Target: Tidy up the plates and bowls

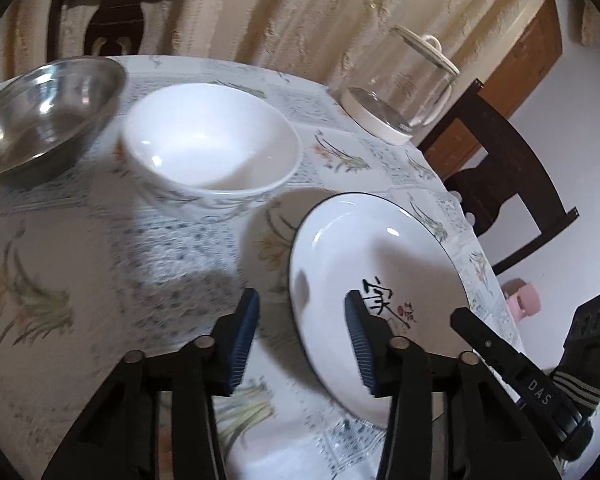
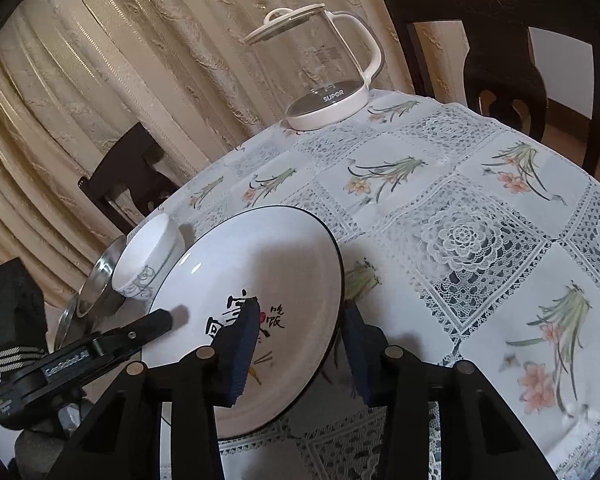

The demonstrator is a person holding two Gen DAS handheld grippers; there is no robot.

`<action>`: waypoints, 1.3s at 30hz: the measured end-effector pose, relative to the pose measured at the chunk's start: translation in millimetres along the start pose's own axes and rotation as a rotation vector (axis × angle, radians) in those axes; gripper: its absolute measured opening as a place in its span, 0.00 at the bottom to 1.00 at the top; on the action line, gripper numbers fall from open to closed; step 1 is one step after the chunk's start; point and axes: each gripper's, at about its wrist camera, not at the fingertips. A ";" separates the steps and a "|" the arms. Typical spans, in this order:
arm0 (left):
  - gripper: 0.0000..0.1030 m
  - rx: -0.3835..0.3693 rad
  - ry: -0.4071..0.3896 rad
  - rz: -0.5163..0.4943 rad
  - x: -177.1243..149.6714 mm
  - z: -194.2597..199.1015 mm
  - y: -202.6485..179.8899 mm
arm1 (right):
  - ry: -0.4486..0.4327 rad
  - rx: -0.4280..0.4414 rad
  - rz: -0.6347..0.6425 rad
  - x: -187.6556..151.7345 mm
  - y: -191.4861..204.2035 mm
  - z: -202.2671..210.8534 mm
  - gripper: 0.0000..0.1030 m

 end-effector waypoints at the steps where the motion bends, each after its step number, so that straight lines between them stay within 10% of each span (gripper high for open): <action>1: 0.38 -0.009 0.010 0.001 1.3 -5.0 -0.7 | 0.002 -0.001 0.002 -0.6 0.1 -1.4 0.41; 21: 0.29 0.026 0.013 -0.060 -6.5 -18.1 -7.5 | -0.030 -0.044 0.101 -6.6 7.9 1.4 0.30; 39: 0.29 0.068 -0.060 -0.053 -35.6 49.2 -11.9 | -0.016 0.066 0.118 -31.1 26.4 30.8 0.30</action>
Point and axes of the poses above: each gripper's, at about its wrist camera, not at the fingertips, and z roughly against the way its jaws point, y to its left, x to its top, and after that the axes turned 10 degrees about -x, right-handed
